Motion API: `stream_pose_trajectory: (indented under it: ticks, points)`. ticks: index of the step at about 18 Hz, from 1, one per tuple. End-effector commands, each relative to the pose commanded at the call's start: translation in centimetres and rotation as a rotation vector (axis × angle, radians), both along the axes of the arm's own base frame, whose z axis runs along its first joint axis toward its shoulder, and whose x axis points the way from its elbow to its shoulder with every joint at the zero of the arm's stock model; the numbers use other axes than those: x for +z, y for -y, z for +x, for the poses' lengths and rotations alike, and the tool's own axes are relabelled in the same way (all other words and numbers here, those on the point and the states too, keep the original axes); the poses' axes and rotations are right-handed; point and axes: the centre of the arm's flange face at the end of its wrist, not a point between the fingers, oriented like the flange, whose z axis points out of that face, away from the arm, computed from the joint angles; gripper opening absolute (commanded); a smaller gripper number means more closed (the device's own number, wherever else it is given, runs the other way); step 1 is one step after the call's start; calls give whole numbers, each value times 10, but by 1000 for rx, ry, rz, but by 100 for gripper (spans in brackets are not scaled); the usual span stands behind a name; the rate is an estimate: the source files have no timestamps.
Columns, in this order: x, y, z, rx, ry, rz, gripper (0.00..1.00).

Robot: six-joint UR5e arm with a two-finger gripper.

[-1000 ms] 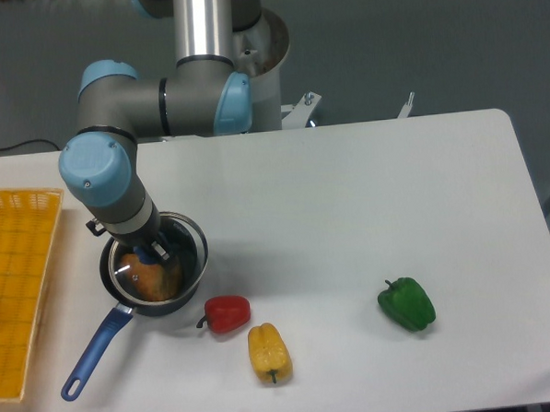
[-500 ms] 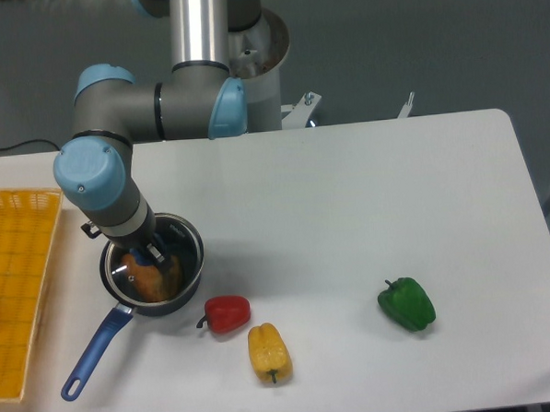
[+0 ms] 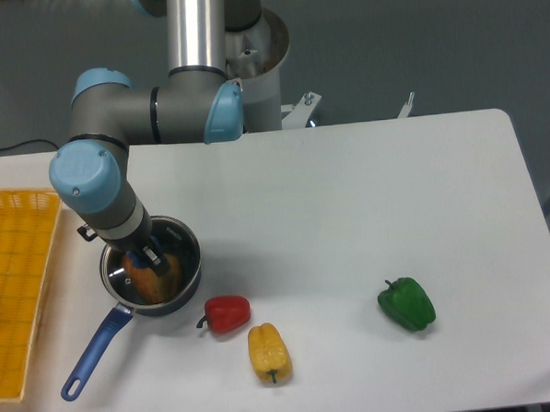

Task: Close the pot lid
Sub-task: 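Lower the lid onto the saucepan rim and settle it flat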

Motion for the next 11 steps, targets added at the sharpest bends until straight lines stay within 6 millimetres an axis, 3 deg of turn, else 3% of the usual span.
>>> stream_pose_trajectory:
  ticks: [11]
  points:
    - [-2, 2, 1, -4, 5, -3, 53]
